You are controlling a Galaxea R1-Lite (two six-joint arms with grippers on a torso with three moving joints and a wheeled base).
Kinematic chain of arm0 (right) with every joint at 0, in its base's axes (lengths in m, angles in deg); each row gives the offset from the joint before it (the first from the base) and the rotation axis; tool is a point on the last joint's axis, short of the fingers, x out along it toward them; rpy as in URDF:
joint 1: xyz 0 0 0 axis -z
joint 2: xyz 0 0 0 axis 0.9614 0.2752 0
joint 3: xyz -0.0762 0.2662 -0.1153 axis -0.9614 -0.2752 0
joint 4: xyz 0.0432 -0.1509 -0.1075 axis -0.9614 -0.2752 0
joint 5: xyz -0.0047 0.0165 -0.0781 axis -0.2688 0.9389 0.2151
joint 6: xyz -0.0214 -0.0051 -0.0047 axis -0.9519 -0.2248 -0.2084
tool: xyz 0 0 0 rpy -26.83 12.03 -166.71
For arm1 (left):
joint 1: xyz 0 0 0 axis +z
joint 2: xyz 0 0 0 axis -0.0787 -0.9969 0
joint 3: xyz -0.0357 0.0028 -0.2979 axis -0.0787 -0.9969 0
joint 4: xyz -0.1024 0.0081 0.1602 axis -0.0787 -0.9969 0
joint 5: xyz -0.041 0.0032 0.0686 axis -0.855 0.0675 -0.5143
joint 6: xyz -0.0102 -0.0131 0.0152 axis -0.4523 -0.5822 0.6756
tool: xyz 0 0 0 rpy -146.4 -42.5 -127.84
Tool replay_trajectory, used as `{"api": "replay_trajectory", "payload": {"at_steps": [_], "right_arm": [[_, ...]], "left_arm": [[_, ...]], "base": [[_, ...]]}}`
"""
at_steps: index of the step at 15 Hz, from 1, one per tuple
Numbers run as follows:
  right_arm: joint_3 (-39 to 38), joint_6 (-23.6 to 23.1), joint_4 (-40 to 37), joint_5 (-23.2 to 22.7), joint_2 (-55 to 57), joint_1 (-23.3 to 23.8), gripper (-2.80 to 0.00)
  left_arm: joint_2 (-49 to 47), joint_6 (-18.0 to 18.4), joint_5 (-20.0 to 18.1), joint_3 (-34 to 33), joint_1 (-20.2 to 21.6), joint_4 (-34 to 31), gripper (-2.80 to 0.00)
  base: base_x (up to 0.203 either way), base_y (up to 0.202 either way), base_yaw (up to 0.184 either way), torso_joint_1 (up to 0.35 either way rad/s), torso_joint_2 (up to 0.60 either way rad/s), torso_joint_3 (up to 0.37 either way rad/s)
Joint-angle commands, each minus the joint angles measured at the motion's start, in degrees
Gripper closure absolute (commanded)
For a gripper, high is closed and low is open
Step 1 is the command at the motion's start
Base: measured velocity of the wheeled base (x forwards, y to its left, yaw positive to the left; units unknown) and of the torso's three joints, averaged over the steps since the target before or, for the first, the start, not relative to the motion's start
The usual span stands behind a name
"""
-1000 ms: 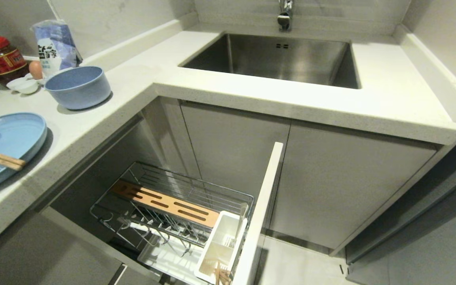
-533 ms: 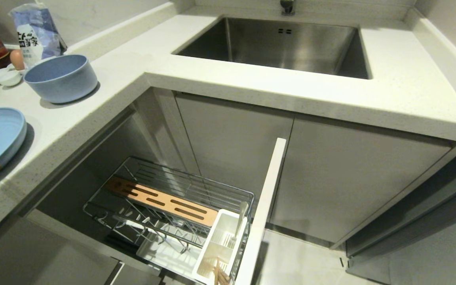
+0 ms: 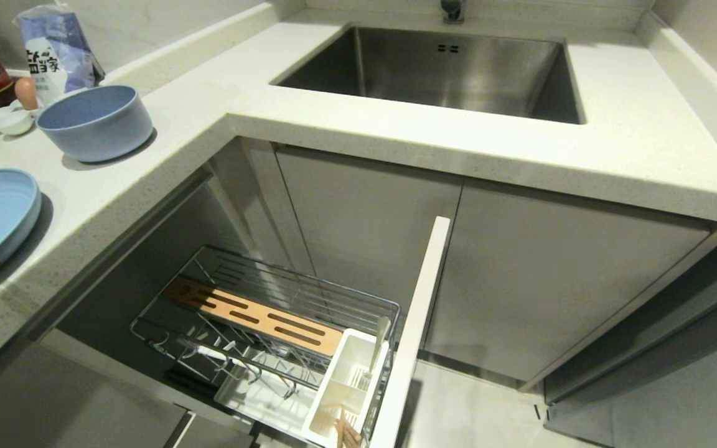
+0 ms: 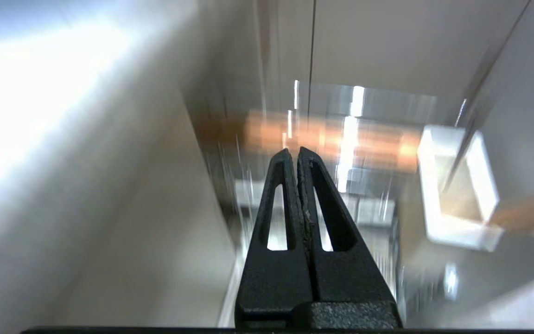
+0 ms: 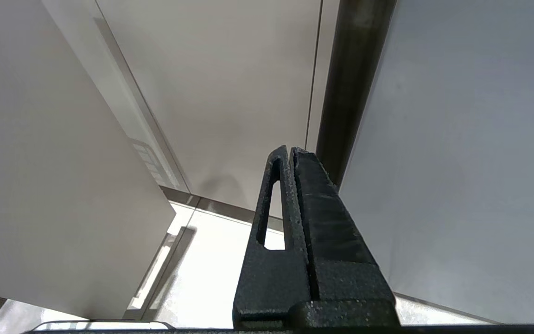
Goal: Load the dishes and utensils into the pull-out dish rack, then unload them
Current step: Pick up the chopsticks and place it in the cupboard
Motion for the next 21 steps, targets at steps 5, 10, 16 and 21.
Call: {"api": "replay_trajectory", "payload": {"at_steps": [5,10,16,21], "right_arm": [[-1.5,0.0,0.0,0.0,0.0,0.0,0.0],[-1.5,0.0,0.0,0.0,0.0,0.0,0.0],[-1.5,0.0,0.0,0.0,0.0,0.0,0.0],[-1.5,0.0,0.0,0.0,0.0,0.0,0.0]], "left_arm": [[-18.6,-0.4,-3.6,46.5,1.5,-16.5,0.0],[-45.0,-11.0,-1.0,77.1,4.0,-24.0,0.0],[-62.9,-29.3,11.7,94.6,4.6,-52.2,0.0],[-66.7,-39.4,15.2,93.5,4.1,-62.2,-2.8]], "base": [[0.0,0.0,0.0,0.0,0.0,0.0],[0.0,0.0,0.0,0.0,0.0,0.0],[0.0,0.0,0.0,0.0,0.0,0.0],[0.0,0.0,0.0,0.0,0.0,0.0]]}}
